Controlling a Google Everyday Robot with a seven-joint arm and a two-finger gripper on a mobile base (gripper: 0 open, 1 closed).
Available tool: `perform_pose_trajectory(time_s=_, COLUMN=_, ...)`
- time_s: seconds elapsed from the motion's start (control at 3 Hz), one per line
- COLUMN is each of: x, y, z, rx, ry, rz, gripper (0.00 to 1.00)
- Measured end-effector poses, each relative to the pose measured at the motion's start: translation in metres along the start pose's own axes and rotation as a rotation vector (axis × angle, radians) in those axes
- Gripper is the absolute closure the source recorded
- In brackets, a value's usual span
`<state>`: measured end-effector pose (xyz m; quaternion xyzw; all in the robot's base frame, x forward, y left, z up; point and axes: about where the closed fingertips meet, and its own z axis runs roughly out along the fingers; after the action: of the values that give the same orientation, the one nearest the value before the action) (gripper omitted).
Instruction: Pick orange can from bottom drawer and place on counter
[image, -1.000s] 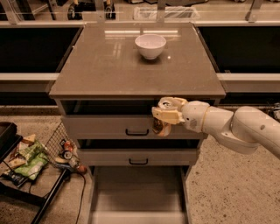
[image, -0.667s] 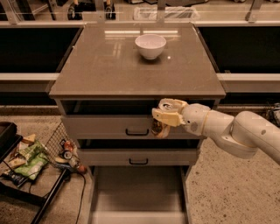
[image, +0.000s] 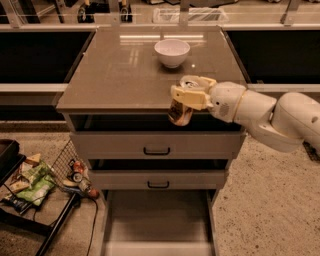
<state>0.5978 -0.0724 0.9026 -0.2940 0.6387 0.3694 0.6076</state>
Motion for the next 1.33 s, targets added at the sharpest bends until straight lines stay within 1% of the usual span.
perform_pose_trajectory(time_s=0.33, x=-0.037, y=-0.014, z=0.032, rx=0.000, ry=-0.017, rz=-0.018, gripper=1.00)
perform_pose_trajectory(time_s=0.67, x=-0.059, y=-0.045, z=0.050, rx=0.029, ry=-0.024, rz=-0.011, gripper=1.00)
perform_pose_trajectory(time_s=1.0, x=-0.062, y=-0.095, z=0.048, rx=0.128, ry=0.027, rz=-0.024, gripper=1.00)
perform_pose_trajectory(time_s=1.33, x=-0.053, y=-0.120, z=0.043, rx=0.190, ry=0.080, rz=-0.038, gripper=1.00)
